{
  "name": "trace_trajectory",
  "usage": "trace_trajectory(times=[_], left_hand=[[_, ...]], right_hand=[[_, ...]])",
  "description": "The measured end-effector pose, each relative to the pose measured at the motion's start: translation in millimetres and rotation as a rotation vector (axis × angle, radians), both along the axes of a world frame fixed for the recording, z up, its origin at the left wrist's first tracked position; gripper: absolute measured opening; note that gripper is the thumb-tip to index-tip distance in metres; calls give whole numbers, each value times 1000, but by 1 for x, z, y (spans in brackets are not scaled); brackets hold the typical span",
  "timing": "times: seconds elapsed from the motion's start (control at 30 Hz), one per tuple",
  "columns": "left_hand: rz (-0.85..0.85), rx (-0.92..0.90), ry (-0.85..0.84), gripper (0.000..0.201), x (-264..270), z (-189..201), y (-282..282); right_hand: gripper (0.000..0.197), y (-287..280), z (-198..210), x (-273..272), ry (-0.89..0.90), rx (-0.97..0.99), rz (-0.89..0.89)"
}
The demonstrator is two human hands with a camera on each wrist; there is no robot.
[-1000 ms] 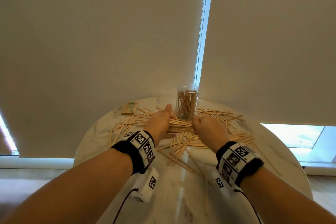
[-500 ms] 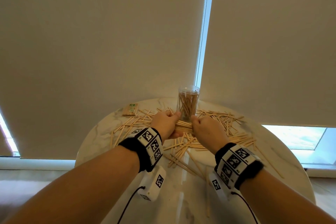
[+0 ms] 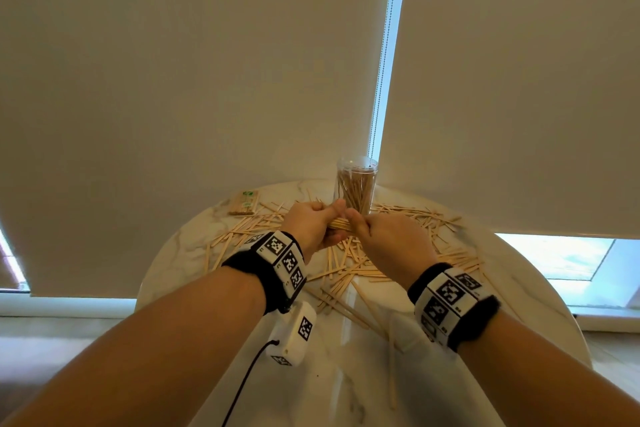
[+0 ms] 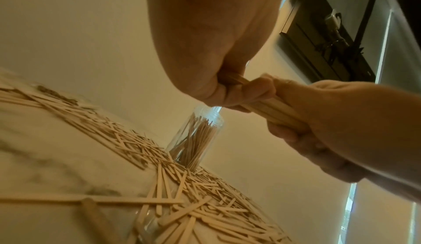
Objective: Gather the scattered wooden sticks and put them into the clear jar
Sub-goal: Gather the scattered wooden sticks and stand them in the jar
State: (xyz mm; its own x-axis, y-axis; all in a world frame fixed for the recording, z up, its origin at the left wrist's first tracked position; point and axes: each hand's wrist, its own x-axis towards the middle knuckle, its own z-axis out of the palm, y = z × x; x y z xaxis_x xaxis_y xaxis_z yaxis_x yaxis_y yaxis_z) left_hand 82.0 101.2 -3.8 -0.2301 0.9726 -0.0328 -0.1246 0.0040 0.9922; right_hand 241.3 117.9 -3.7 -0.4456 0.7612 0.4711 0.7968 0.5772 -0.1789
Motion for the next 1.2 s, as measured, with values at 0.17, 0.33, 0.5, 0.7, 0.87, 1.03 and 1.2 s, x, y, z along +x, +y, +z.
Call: trace_trajectory(times=[0.17,0.33,0.5,0.7,0.87,1.03,1.2], left_hand=[[1,-71,134,53,-1,11,22],[54,25,371,72,-10,29,68],[38,-26,607,117,-16,32,128],[34,-28,655,148,-10,11,184],[-44,16,549,148,-11,-20,226],[-33,89,651,119,-11,-15,219],[-43,89,641,122,-15,-13,218]], right_hand=[[61,33,28,10,-44,-75,-130],[58,90,82,22,18,-21,-294],[45,157,120,-2,-190,84,-367],[38,208,120,-45,-578,12,-309],[30,222,103,-73,-693,-28,-207],[21,235,83,-89,-601,-105,-107],[24,244,83,-91,-537,-302,-46]])
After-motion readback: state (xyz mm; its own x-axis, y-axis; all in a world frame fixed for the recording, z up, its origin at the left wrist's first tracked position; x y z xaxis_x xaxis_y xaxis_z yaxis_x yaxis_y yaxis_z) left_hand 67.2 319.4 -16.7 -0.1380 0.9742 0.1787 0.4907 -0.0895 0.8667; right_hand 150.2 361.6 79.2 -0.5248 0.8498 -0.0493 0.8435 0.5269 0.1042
